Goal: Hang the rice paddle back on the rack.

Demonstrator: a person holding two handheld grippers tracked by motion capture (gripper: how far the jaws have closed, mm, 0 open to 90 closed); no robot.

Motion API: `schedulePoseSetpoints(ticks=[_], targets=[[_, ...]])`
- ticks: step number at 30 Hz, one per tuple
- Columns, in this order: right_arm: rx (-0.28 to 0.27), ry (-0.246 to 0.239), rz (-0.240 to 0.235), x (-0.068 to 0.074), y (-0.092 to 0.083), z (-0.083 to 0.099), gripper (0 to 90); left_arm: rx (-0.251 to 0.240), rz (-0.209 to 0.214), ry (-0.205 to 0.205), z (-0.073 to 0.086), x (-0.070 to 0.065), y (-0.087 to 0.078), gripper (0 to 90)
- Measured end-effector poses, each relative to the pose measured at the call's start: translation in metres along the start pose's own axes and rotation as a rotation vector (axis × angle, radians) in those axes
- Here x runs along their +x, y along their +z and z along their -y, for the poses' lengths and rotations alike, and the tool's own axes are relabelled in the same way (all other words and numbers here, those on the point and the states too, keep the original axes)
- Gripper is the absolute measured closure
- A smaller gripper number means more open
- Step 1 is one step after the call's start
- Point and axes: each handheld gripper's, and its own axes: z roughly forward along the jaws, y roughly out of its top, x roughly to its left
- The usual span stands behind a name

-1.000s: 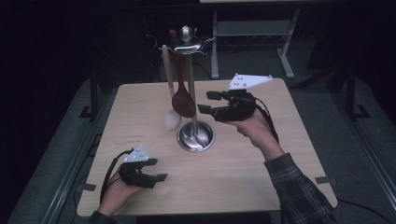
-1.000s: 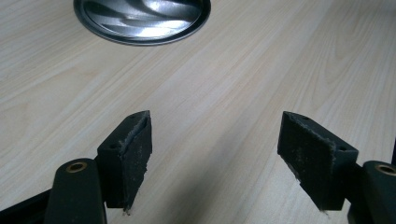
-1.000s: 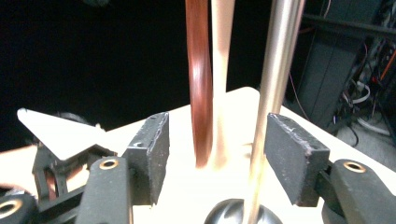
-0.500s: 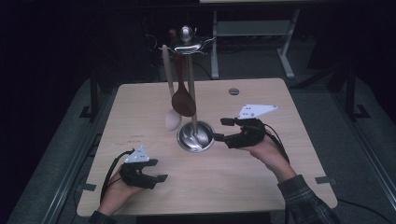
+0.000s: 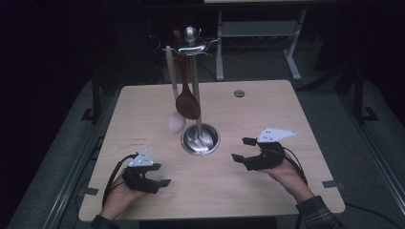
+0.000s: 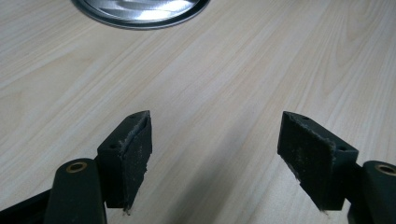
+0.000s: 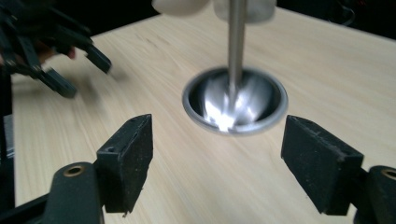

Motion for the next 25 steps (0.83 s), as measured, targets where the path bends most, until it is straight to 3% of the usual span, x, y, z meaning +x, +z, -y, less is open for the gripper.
schedulePoseSetpoints(ticks=[10,13,25], targets=[[0.07,0.031,0.1,-0.005,-0.01,0.043,21.0,0.002,-0.006,0.005,0.002,0.001,0.003,26.1],[0.099,0.052,0.107,-0.006,-0.012,0.053,20.8,0.009,-0.009,0.012,0.002,0.001,0.003,26.1],[0.1,0.066,0.12,-0.009,-0.011,0.059,16.1,0.013,-0.014,0.016,0.002,0.001,0.005,25.4]])
